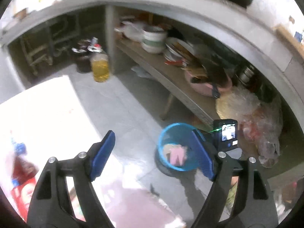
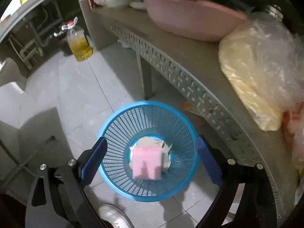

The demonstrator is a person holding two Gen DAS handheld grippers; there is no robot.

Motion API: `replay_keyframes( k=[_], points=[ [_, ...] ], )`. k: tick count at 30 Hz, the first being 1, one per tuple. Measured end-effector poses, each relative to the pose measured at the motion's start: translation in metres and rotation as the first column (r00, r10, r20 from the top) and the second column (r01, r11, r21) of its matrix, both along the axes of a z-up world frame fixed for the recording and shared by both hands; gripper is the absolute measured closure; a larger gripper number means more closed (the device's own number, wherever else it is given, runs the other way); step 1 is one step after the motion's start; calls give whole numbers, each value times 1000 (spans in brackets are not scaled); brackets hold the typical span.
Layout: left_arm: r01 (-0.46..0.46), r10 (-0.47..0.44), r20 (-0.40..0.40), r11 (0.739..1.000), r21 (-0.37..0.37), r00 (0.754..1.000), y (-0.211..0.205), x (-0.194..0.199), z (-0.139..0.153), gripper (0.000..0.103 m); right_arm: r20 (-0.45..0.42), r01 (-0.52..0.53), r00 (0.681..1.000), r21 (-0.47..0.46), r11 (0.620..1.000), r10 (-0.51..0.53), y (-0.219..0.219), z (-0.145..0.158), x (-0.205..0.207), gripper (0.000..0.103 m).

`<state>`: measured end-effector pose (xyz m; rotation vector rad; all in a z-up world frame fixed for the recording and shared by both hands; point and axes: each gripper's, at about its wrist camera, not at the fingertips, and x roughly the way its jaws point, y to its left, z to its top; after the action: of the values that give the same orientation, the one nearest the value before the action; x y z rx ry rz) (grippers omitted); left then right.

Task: Collect trash
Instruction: 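Carry the sponge and brown paper to the blue wastebasket and release both, then return both tools to the table of trash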

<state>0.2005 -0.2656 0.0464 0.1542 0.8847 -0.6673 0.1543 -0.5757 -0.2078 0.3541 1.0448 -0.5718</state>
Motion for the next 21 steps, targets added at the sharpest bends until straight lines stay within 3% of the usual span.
replay_keyframes(
  k=[6, 12, 18, 21],
  points=[
    [-132, 133, 83, 991, -16, 988, 92, -24, 13, 19, 62, 6, 998, 13, 1000, -7, 21, 23, -29, 12],
    [-222, 224, 69, 974, -46, 972, 157, -44, 8, 18, 89, -15, 996, -49, 999, 19, 62, 62, -66, 6],
    [-269, 280, 119, 958, -103, 953, 212, -65, 9, 18, 82, -100, 991, -103, 990, 108, 104, 107, -69, 6],
    [-293, 313, 143, 945, -146, 939, 232, -71, 14, 18, 136, -152, 976, -135, 979, 171, 129, 137, -65, 6]
  ],
)
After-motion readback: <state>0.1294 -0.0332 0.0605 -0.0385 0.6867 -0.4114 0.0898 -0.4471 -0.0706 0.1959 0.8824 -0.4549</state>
